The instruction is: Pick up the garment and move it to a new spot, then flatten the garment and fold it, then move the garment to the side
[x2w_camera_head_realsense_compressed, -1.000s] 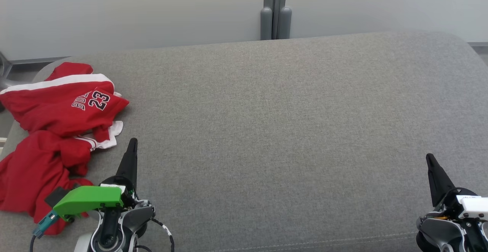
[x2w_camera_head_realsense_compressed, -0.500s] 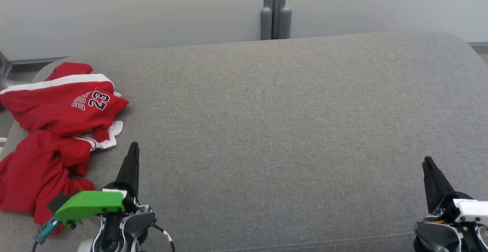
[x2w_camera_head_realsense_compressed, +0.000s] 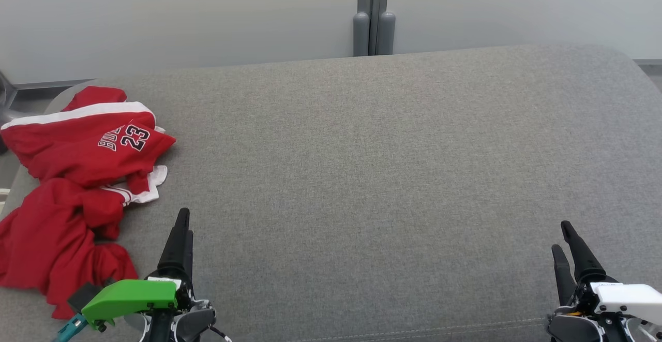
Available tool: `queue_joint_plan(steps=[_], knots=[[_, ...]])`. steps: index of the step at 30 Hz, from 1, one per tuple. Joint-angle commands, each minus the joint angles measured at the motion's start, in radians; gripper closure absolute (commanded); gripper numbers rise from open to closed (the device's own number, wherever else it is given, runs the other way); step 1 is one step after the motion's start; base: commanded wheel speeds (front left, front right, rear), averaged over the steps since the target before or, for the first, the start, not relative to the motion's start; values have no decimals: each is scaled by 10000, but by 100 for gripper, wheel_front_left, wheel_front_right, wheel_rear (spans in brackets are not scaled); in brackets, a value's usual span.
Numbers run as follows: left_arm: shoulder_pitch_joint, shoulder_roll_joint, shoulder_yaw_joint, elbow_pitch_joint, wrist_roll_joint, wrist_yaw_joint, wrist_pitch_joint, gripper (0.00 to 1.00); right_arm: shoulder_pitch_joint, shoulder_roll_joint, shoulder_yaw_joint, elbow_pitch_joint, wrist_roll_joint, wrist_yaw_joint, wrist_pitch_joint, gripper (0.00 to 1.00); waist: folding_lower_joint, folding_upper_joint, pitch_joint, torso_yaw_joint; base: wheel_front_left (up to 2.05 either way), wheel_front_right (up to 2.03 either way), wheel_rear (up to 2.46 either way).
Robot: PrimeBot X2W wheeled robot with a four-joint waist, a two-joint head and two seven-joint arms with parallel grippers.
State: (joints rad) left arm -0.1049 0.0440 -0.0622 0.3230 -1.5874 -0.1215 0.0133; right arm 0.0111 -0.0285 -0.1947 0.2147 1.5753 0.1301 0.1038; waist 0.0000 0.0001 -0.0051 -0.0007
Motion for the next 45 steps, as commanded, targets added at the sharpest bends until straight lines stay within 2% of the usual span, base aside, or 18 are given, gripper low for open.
queue_joint_plan(steps=[1,12,30,45], knots=[[-88,23,4,-284,284,65,-94,0,-95,-96,81,-194,-198,3,-109,0,0,-1,-5,0,0,0,0],[150,32,-109,-944,2219,412,-509,0,-118,-121,345,-600,-2129,4,-662,0,0,-1,-56,0,0,0,0],[510,203,-343,-1687,6453,1054,-1085,0,-57,-152,1137,-1331,-6548,5,-1434,0,0,-1,-113,4,0,0,0],[927,399,-377,-1894,8801,1473,-1472,0,-180,-174,1787,-1174,-8844,5,-1940,0,0,-1,-152,9,0,0,0]])
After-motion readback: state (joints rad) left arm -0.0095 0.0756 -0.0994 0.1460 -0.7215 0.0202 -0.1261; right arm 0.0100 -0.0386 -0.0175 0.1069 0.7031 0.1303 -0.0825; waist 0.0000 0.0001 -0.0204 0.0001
